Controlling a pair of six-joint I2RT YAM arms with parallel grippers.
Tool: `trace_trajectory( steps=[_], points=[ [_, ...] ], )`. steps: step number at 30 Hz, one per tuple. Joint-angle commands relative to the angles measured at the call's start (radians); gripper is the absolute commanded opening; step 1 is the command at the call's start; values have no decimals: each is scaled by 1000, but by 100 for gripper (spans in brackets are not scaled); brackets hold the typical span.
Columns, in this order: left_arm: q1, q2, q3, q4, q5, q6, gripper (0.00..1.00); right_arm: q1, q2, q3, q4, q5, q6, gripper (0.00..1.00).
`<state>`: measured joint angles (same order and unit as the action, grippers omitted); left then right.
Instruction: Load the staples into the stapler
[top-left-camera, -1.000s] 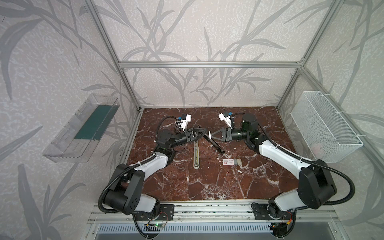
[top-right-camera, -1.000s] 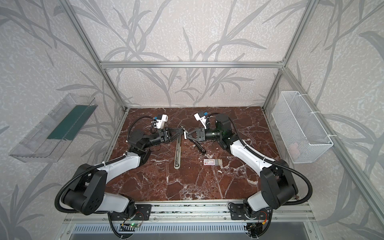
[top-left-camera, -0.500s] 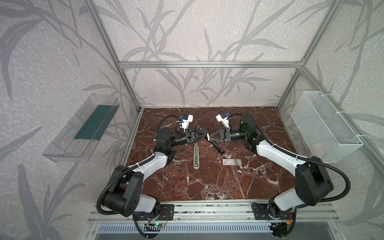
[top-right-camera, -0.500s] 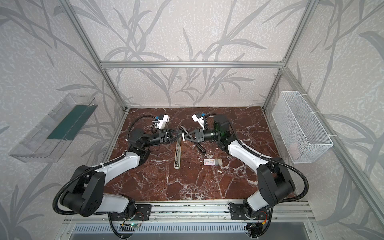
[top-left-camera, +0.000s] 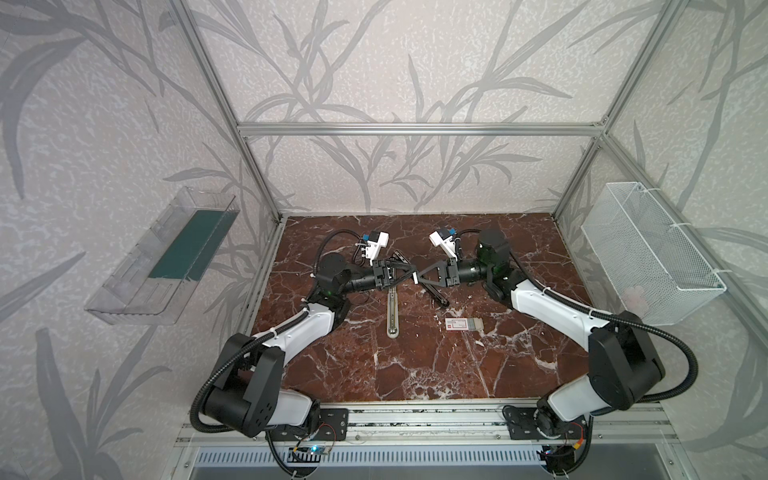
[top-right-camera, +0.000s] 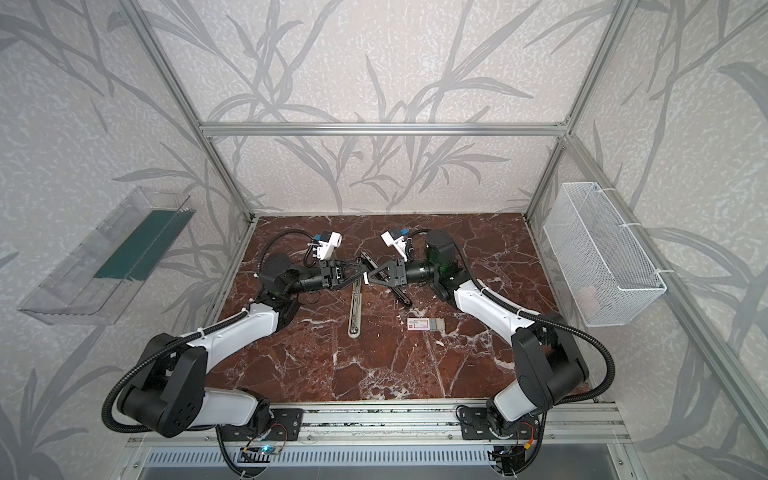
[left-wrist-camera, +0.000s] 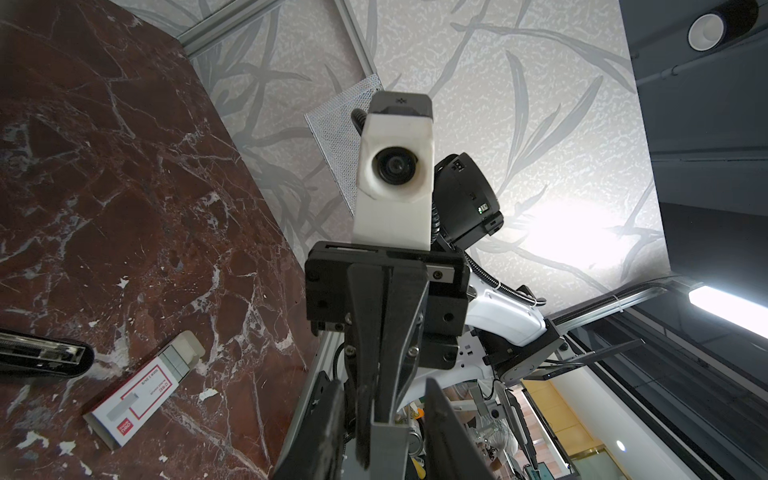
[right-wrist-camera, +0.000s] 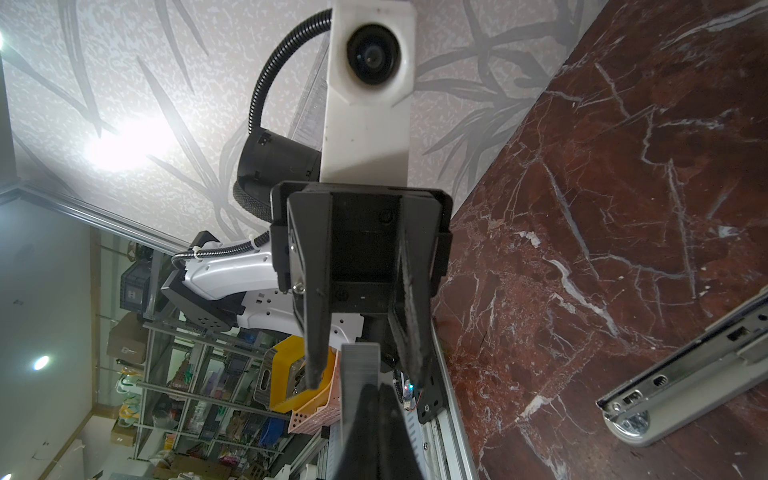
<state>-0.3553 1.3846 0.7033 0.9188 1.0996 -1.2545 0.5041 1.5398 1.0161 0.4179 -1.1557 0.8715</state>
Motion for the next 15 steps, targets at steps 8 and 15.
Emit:
trace_trajectory(
  steps=[8, 15],
  points=[
    [-8, -24, 36, -26, 31, 30, 26, 0, 15, 24, -8, -1, -12, 0],
    [-11, -15, 37, -20, 31, 30, 15, 0, 15, 23, -5, 1, -7, 0]
  ],
)
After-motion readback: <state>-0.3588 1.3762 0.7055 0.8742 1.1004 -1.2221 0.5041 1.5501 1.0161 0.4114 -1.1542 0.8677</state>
